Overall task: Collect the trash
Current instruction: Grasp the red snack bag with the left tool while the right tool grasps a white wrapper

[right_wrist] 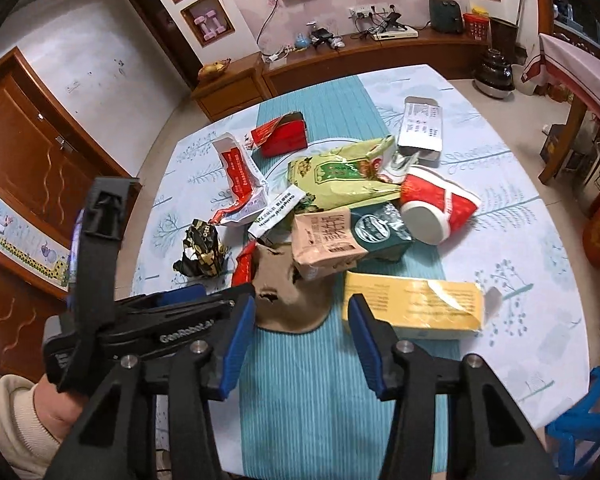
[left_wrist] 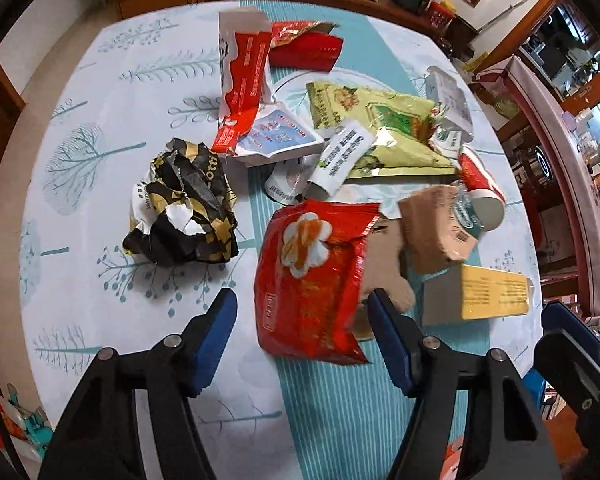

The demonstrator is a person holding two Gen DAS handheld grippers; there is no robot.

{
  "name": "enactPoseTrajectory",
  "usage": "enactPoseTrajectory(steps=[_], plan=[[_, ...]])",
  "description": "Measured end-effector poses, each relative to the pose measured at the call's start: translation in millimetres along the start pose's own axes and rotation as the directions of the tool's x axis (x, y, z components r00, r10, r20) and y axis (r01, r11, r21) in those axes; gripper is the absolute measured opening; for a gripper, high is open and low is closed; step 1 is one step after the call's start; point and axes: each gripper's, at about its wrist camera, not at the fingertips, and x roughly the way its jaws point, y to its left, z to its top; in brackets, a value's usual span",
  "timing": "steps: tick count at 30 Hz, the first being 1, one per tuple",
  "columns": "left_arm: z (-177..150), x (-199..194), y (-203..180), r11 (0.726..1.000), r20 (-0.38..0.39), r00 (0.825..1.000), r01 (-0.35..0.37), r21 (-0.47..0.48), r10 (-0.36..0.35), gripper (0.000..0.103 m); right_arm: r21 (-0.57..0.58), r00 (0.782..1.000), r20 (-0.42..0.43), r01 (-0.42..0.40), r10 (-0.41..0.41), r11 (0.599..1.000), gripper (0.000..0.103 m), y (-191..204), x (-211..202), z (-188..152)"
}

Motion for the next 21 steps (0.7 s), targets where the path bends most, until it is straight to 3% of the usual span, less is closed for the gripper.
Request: enactPoseTrajectory(steps=[6, 8, 10, 13, 17, 21], plan=[[5.1, 11.7, 9.9, 0.998, -0.042, 0.997, 0.067, -0.013, -0.067, 0.064, -0.012, 1.000, -0.014, -0.008, 0.008, 1.000, 0.044, 11.0, 12.4, 11.4], [6.0, 10.4, 12.6, 0.993, -0.046, 0.992, 0.116, -0.015, -0.117, 0.042, -0.020, 1.000, -0.019, -0.010, 0.010, 1.000, 0.043, 14.8, 16.8, 16.2], [7.1, 7.6, 14.8, 0.989, -0.054, 0.987, 0.150, -0.014, -0.150, 0.028, -0.024, 1.000, -0.026, -0.012, 0.011, 1.000, 0.043, 17.6, 21.6, 20.8], [7.4, -0.5, 20.0, 0.987, -0.043, 0.986, 0.161, 0.002, -0.161, 0.016, -0.029, 0.999, -0.037, -0.018, 0.017, 0.999, 0.043, 21.6, 29.8, 29.1], [8.4, -9.2, 32.9, 0.976, -0.040, 0.975, 0.218, -0.022, -0.219, 0.011, -0.025, 0.998, -0.051, -0.038, 0.037, 0.999, 0.043, 28.0, 43.5, 45.3], [11.1, -25.5, 41.8, 0.975, -0.004, 0.975, 0.222, -0.021, -0.222, 0.008, -0.011, 0.996, -0.077, -0.048, 0.047, 0.999, 0.043, 35.6, 63.1, 67.6]])
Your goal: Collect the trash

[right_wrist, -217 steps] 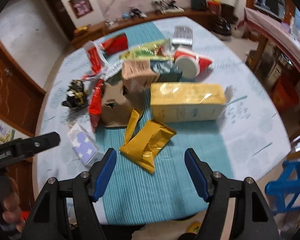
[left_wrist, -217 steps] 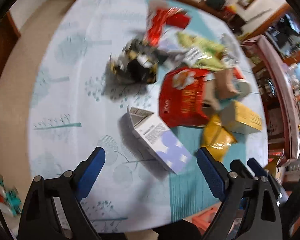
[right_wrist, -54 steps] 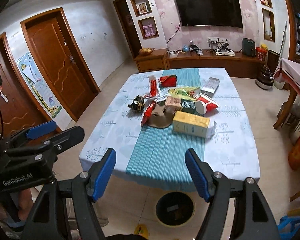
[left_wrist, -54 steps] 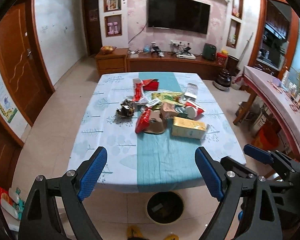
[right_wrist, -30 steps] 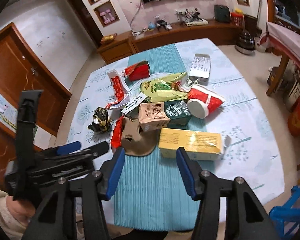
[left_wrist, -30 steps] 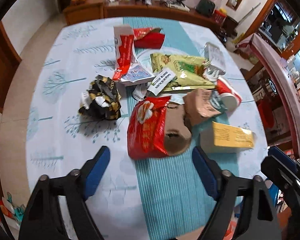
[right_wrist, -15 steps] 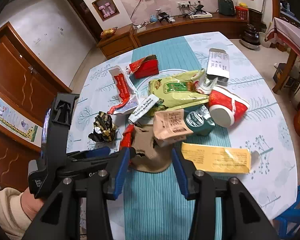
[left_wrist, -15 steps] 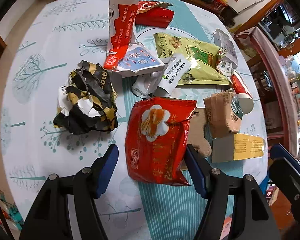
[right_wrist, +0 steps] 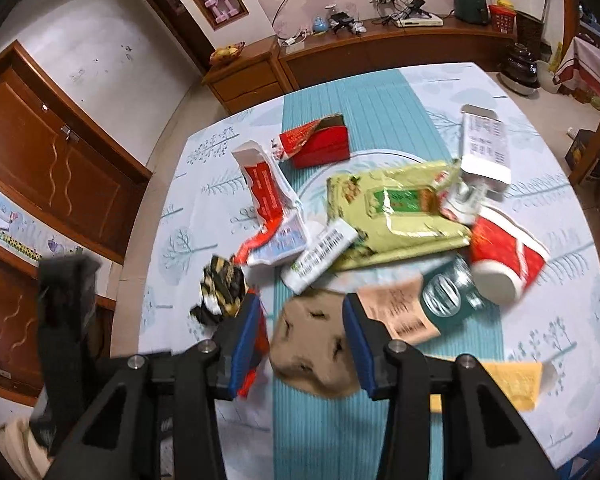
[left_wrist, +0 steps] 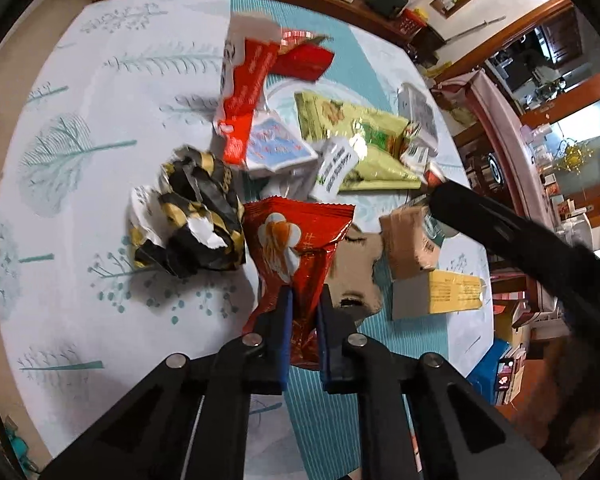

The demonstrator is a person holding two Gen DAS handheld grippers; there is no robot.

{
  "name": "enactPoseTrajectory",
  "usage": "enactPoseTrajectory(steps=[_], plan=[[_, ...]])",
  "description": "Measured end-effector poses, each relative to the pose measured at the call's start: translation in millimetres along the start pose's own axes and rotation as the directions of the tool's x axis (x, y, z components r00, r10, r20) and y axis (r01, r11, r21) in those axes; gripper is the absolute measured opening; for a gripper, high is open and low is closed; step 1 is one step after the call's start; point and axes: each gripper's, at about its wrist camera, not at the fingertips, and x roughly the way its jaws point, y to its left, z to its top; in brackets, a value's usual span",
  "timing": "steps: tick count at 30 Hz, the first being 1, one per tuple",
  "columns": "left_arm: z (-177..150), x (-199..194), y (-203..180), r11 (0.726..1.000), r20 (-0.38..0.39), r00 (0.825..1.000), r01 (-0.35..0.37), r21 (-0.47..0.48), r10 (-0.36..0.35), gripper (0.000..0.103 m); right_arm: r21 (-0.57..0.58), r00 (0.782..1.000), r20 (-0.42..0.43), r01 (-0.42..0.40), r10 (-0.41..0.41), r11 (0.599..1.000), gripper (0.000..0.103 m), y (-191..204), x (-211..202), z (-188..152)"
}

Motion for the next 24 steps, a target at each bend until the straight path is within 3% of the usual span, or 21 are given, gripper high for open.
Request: enactPoseTrajectory(steps=[7, 12, 17, 21, 23, 24], plan=[[13.7, -48.2, -5.7, 1.000, 0.109, 0.994, -0.017, 0.019, 0.014, 0.007, 0.017, 0.993, -0.100, 0.059, -0.057, 0.998, 0.043, 6.3, 42.7, 38.6], [30.3, -79.1, 4.9, 0.999, 0.194, 0.980, -0.034, -0.009, 0.035, 0.007, 0.029, 0.981, -0.172, 0.099, -0.093, 0.995, 0.043, 1.3, 73.5, 49.8], [39.6, -79.9, 21.6, 0.997, 0.200, 0.978, -0.055, -0.061, 0.066, 0.007, 0.077, 0.970, -0.223, 0.120, -0.100, 0.990, 0.043, -11.4, 96.9, 53.2], [35.9, -78.5, 35.7, 0.994, 0.180, 0.981, -0.056, -0.097, 0.073, 0.007, 0.158, 0.970, -0.244, 0.061, -0.021, 0.986, 0.043, -23.0, 112.3, 51.4], [32.1, -78.2, 39.2, 0.993, 0.175, 0.982, -0.057, -0.107, 0.076, 0.007, 0.184, 0.971, -0.237, 0.025, 0.019, 0.983, 0.028, -25.2, 115.2, 50.3], [31.0, -78.1, 39.9, 0.992, 0.173, 0.982, -0.059, -0.110, 0.077, 0.007, 0.189, 0.971, -0.235, -0.001, 0.046, 0.982, 0.013, -25.7, 116.7, 49.2]])
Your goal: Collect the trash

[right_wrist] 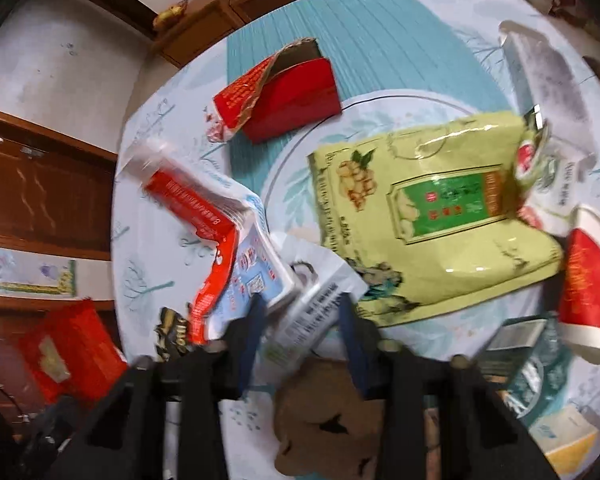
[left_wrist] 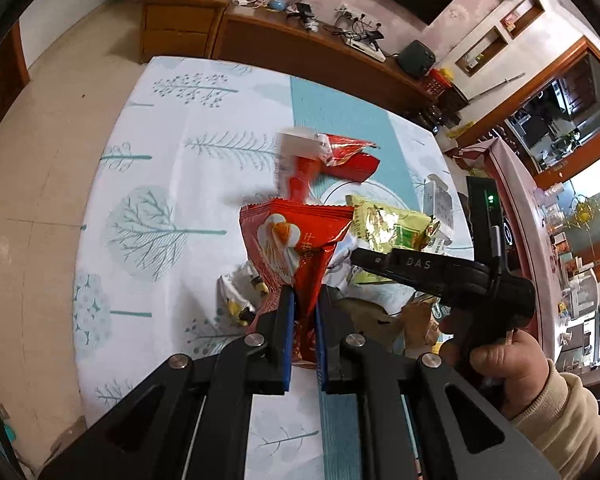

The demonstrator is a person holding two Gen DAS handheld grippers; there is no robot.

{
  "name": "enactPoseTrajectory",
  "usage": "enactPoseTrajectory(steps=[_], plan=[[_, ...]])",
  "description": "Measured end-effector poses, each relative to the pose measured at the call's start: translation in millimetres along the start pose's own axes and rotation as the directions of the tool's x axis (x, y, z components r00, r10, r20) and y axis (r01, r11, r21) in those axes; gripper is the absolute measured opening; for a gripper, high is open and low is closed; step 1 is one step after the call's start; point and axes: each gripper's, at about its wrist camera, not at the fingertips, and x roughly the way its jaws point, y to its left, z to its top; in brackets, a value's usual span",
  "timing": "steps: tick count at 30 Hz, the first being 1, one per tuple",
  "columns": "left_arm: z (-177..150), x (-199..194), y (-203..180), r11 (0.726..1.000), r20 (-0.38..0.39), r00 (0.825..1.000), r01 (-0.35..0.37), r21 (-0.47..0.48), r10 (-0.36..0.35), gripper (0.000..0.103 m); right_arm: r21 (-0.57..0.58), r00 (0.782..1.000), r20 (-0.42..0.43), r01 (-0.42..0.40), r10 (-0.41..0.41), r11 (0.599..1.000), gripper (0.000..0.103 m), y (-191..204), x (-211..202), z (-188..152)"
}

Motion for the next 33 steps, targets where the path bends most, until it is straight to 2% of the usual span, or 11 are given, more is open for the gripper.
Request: enactPoseTrajectory(steps=[1, 4, 8, 11, 12, 13, 15, 21, 25, 30, 33], plan=[[-1.5, 0.3, 0.5, 1.000, -0.002, 1.000, -0.003, -0.002, 0.003, 0.007, -0.002, 1.000, -0.005, -0.019, 0.019, 1.000, 0.005, 0.2, 0.7, -0.8], [-5.1, -0.2, -1.1, 1.000, -0.002, 1.000, -0.008, -0.002, 0.008, 0.007, -0.021, 1.000, 0.005, -0.026, 0.026, 0.999, 0.000, 3.2, 0.0, -3.9], [-8.6, -0.8, -2.5, 1.000, -0.001, 1.000, -0.008, -0.004, 0.008, 0.007, -0.014, 1.000, 0.006, -0.029, 0.029, 0.999, 0.001, 3.8, -4.6, -6.7], [-9.9, 0.9, -3.3, 1.000, -0.004, 1.000, -0.010, -0.005, 0.010, 0.007, 0.017, 0.999, -0.033, 0.001, 0.000, 1.000, 0.002, 3.8, -3.7, -6.4], [-10.9, 0.7, -4.4, 1.000, -0.005, 1.000, -0.010, -0.006, 0.010, 0.007, 0.038, 0.998, -0.064, 0.009, -0.006, 0.999, 0.008, 2.1, -1.1, -5.6], [-11.5, 0.9, -5.3, 1.000, -0.005, 1.000, -0.010, -0.006, 0.010, 0.007, 0.057, 0.996, -0.086, 0.010, -0.005, 0.998, 0.019, 0.0, 1.1, -5.0], [-12.7, 1.1, -7.1, 1.000, -0.005, 1.000, -0.009, -0.005, 0.009, 0.007, 0.086, 0.996, -0.090, 0.005, 0.002, 0.996, 0.033, -2.3, 2.4, -5.4], [-13.4, 3.5, -7.4, 1.000, -0.008, 1.000, -0.015, -0.005, 0.015, 0.007, 0.129, 0.995, -0.090, -0.034, 0.046, 0.991, 0.035, -1.0, 5.5, -8.2], [-12.5, 4.4, -4.5, 1.000, -0.008, 1.000, -0.014, -0.015, 0.014, 0.007, 0.146, 0.994, -0.111, -0.002, 0.019, 0.989, 0.035, 2.3, 14.9, -9.9], [-12.0, 4.2, -1.8, 1.000, -0.010, 1.000, -0.015, -0.015, 0.015, 0.007, 0.231, 0.990, -0.129, -0.022, 0.053, 0.973, 0.037, 1.8, 23.9, -12.0], [-11.1, 3.9, 1.6, 1.000, -0.010, 1.000, -0.015, -0.022, 0.014, 0.007, 0.258, 0.990, -0.136, -0.007, 0.044, 0.966, 0.040, 4.3, 27.3, -11.1]])
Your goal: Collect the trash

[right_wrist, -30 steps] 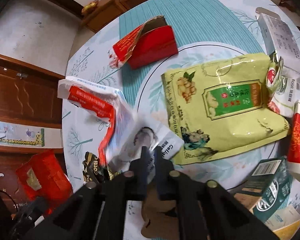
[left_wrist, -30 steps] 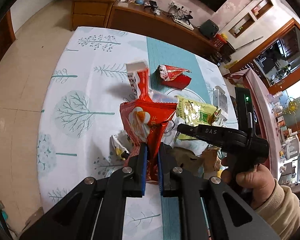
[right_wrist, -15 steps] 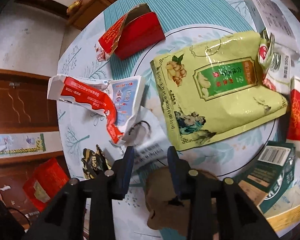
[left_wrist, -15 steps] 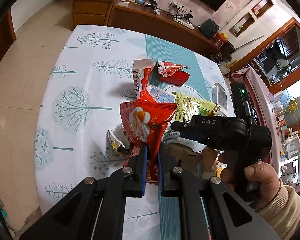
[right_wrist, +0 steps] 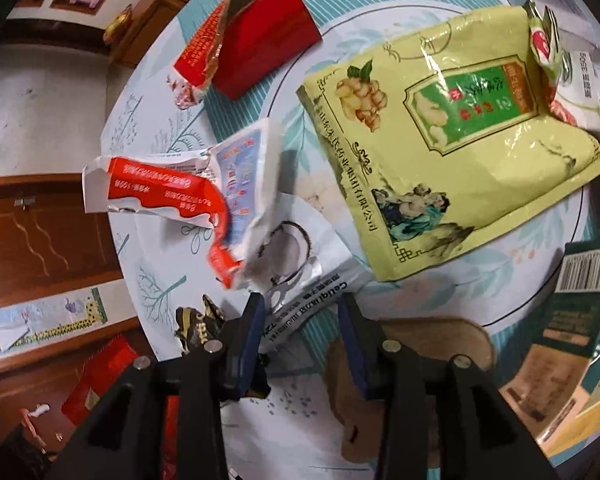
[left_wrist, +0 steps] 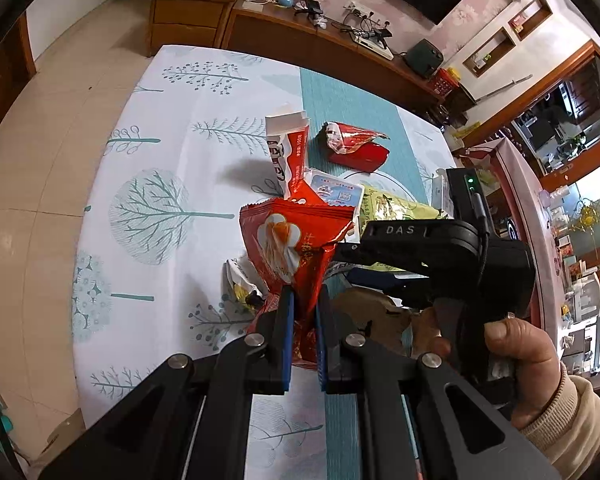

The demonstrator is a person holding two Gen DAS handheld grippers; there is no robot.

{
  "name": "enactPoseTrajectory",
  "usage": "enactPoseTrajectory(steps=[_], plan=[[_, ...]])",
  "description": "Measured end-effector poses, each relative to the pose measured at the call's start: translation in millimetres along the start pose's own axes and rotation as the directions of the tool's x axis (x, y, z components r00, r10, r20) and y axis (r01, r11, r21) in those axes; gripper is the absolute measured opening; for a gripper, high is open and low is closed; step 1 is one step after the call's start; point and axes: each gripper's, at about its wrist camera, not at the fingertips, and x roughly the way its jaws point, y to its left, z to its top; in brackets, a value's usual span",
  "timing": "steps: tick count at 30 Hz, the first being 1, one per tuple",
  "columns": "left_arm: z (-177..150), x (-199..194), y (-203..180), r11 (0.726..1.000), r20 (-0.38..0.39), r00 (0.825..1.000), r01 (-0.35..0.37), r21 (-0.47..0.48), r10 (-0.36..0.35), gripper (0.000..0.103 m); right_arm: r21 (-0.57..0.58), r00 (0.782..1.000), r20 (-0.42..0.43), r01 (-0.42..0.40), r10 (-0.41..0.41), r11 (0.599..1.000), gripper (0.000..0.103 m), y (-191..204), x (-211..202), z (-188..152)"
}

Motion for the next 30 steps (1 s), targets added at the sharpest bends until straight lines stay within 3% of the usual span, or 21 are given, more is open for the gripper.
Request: enactPoseTrajectory(steps=[4, 10, 11, 12, 13, 16, 19, 30], plan=[[0.8, 0.4, 4.8, 1.000, -0.002, 1.000, -0.003, -0.007, 0.003, 0.007, 0.041, 1.000, 0.015, -0.014, 0.014, 0.999, 0.058, 7.1, 3.3, 4.9], [1.0, 1.2, 10.7, 1.000, -0.005, 1.000, -0.006, -0.014, 0.006, 0.007, -0.005, 0.996, 0.065, 0.066, -0.066, 0.998, 0.058, 30.4, 7.1, 9.6], [1.1, 0.9, 11.3, 1.000, -0.005, 1.000, -0.006, -0.015, 0.006, 0.007, -0.023, 0.994, 0.071, 0.084, -0.082, 0.996, 0.056, 33.1, 8.2, 8.7], [1.2, 0.4, 11.7, 1.000, -0.004, 1.000, -0.007, -0.014, 0.007, 0.007, -0.055, 0.990, 0.086, 0.115, -0.110, 0.992, 0.044, 38.5, 9.7, 6.9], [1.3, -0.4, 12.3, 1.000, -0.002, 1.000, -0.007, -0.014, 0.007, 0.007, -0.083, 0.986, 0.101, 0.144, -0.135, 0.986, 0.021, 42.4, 11.4, 4.9], [0.5, -3.0, 12.4, 1.000, 0.004, 1.000, -0.008, -0.012, 0.008, 0.007, -0.092, 0.988, 0.102, 0.125, -0.115, 0.988, 0.010, 38.8, 13.1, 2.0], [-2.6, -7.5, 10.4, 1.000, 0.013, 1.000, -0.008, -0.010, 0.008, 0.007, -0.089, 0.990, 0.112, 0.098, -0.087, 0.991, 0.004, 33.5, 4.6, -2.1], [-36.5, -45.7, -30.9, 0.999, 0.071, 0.997, -0.004, 0.037, 0.001, 0.007, -0.256, 0.972, 0.231, 0.021, 0.040, 0.966, 0.004, 19.6, -95.7, -64.8]])
